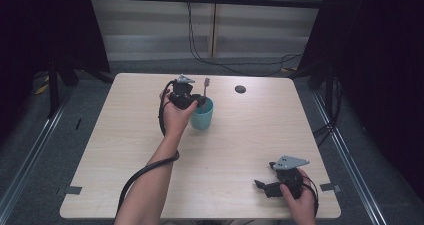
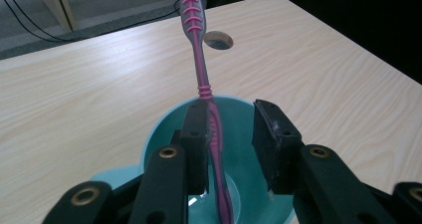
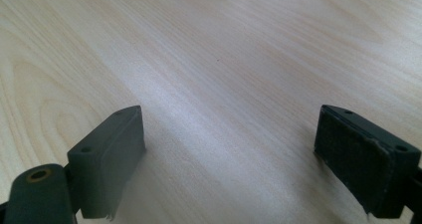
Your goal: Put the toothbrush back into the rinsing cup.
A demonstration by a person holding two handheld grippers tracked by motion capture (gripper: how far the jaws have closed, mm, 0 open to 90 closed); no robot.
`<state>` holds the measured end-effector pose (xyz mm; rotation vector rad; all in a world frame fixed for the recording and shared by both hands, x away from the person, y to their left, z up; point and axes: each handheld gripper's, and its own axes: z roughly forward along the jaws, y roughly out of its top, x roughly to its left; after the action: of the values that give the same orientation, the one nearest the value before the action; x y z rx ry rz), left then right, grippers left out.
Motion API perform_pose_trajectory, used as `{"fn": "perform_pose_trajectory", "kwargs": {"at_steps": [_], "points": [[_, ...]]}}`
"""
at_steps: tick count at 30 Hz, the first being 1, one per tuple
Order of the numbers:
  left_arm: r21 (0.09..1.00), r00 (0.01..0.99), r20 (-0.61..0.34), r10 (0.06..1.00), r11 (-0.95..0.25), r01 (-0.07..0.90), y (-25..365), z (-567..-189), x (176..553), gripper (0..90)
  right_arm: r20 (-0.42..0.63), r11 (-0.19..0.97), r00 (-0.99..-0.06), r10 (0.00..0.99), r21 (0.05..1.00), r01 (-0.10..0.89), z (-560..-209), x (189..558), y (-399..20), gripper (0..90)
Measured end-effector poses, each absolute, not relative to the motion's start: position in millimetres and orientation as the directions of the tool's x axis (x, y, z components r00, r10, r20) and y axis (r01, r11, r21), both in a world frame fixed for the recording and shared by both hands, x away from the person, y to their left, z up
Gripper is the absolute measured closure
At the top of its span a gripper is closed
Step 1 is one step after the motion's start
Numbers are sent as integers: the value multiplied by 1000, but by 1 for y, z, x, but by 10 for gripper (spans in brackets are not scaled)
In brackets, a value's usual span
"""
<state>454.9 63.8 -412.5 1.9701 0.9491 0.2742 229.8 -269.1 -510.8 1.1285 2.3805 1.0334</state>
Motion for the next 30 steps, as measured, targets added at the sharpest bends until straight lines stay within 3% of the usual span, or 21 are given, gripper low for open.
{"fn": "perform_pose_trajectory", "kwargs": {"at_steps": [30], "points": [[822, 657, -194, 729, -244, 514, 97, -396, 439, 593, 24, 431, -643, 765, 723, 540, -511, 230, -269, 118]]}}
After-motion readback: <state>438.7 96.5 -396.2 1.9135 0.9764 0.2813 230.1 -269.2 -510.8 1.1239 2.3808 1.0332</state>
